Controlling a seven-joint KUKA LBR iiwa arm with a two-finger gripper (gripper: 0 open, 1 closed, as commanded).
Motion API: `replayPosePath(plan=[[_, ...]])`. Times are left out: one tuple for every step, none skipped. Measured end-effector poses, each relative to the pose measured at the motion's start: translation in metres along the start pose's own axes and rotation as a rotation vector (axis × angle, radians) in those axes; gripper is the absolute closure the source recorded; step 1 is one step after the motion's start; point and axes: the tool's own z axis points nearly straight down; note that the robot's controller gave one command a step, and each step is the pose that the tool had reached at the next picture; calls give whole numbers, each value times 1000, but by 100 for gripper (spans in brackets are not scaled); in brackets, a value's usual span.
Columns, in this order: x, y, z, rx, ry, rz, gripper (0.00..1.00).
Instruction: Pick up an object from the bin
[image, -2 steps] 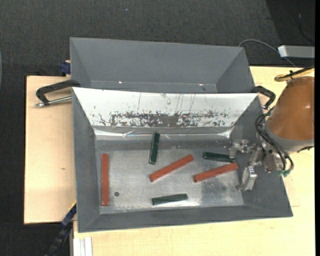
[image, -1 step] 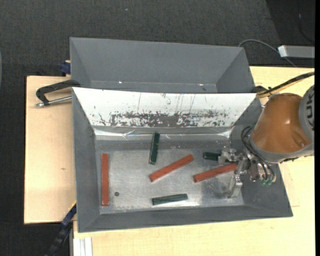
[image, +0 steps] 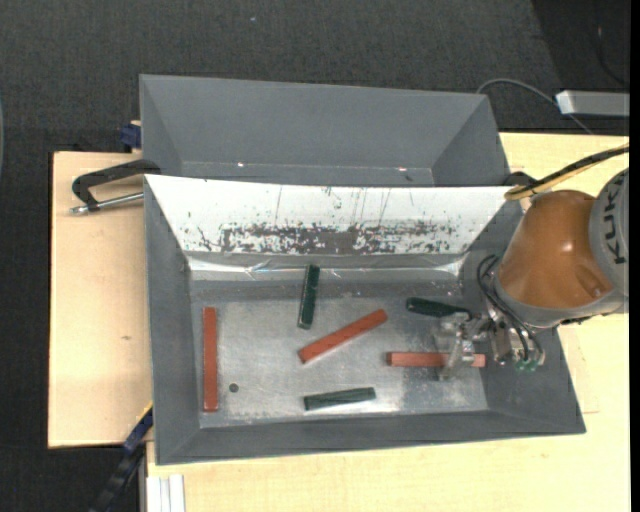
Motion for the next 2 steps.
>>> replayPosePath(plan=[[0,0,-2,0,1,0,100],[-9,51,-158,-1,-1,19,100]])
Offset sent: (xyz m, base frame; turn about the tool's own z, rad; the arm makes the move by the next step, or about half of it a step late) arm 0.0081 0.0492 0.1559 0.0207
